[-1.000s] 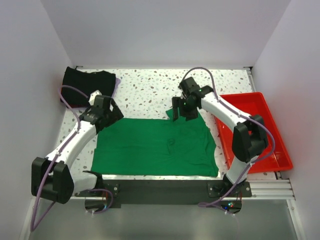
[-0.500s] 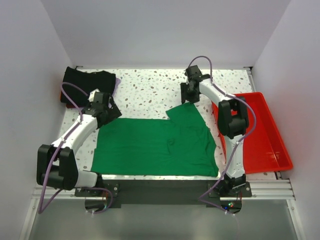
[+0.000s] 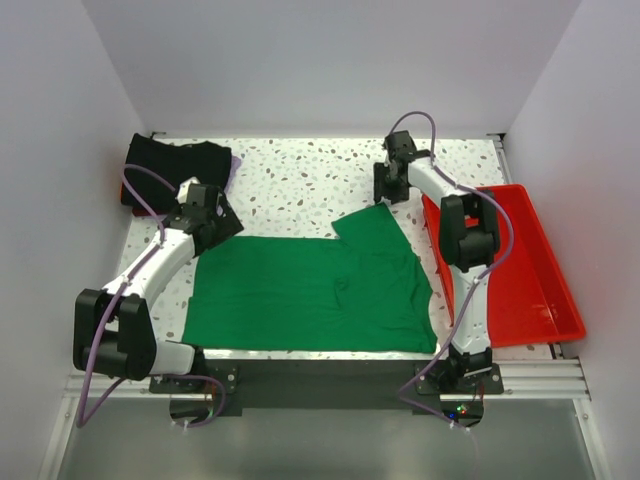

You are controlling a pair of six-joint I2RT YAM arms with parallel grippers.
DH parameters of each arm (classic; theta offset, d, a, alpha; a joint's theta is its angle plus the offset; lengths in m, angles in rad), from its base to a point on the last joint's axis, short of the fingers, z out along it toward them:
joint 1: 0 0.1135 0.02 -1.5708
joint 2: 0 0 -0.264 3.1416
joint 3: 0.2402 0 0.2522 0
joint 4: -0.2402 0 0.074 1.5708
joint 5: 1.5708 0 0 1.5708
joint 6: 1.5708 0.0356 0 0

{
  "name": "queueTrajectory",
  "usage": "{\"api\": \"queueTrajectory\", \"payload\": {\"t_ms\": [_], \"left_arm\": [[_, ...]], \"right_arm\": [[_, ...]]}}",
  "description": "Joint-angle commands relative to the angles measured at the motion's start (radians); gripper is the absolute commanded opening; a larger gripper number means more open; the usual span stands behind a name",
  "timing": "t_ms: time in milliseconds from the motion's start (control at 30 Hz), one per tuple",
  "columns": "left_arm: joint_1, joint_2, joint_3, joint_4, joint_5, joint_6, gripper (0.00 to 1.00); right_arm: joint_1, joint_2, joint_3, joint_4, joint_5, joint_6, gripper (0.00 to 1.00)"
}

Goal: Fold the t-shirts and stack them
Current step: Fold the tshirt

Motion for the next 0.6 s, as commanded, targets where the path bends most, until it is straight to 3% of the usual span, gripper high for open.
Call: {"api": "queueTrajectory", "payload": {"t_ms": [0, 567], "left_arm": [[0.009, 0.002, 0.023, 0.033, 0.009, 0.011, 1.0], [0.087, 0.013, 0.031, 0.022, 0.012, 0.06, 1.0]], "right_arm": [[0.001, 0.044, 0.04, 0.034, -0.002, -0.01, 0.53], [-0.001, 0.007, -0.061, 0.026, -0.011, 0.018, 0.42]]}}
